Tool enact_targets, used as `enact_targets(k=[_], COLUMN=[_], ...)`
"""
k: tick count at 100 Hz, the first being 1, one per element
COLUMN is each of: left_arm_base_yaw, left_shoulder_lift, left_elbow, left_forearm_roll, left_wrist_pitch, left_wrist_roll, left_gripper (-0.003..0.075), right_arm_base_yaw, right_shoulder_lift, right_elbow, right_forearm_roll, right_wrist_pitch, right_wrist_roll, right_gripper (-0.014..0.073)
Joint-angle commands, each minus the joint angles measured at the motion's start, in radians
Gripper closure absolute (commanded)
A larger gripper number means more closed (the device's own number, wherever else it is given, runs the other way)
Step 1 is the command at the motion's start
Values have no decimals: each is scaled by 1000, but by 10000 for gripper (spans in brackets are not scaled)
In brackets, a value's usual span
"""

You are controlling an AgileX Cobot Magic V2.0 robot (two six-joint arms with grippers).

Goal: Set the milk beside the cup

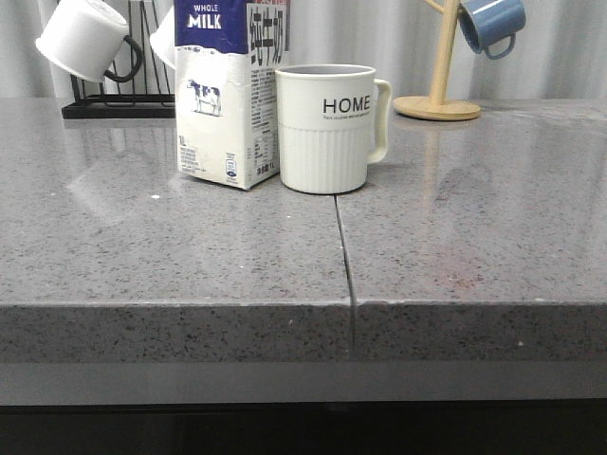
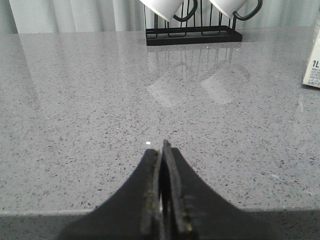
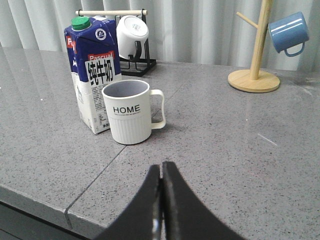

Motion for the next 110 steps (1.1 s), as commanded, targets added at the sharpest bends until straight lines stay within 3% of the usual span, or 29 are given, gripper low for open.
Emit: enact_targets(k=[1, 43, 56, 82, 97, 110], left_arm_base_yaw=[3, 3, 3, 3, 3, 3], left_shoulder_lift=[-31, -31, -31, -31, -31, -31], left_elbow=[44, 44, 44, 44, 44, 44], left_forearm_roll=[2, 2, 2, 2, 2, 2], left_wrist_pitch=[-78, -78, -78, -78, -78, -78], left_wrist_roll=[-11, -11, -11, -11, -11, -11], left_gripper=[741, 741, 741, 741, 741, 741], right_arm_base_yaw=[-2, -2, -20, -259, -410, -462], right_shoulder_lift=[13, 13, 13, 13, -18, -98], right_elbow=[-25, -25, -5, 199, 311, 400], right_forearm_roll=[0, 0, 0, 0, 0, 0], right_wrist_pitch=[-81, -82, -149, -401, -416, -424], right_wrist_roll=[-9, -9, -9, -8, -8, -8], right_gripper=[660, 660, 660, 660, 660, 660])
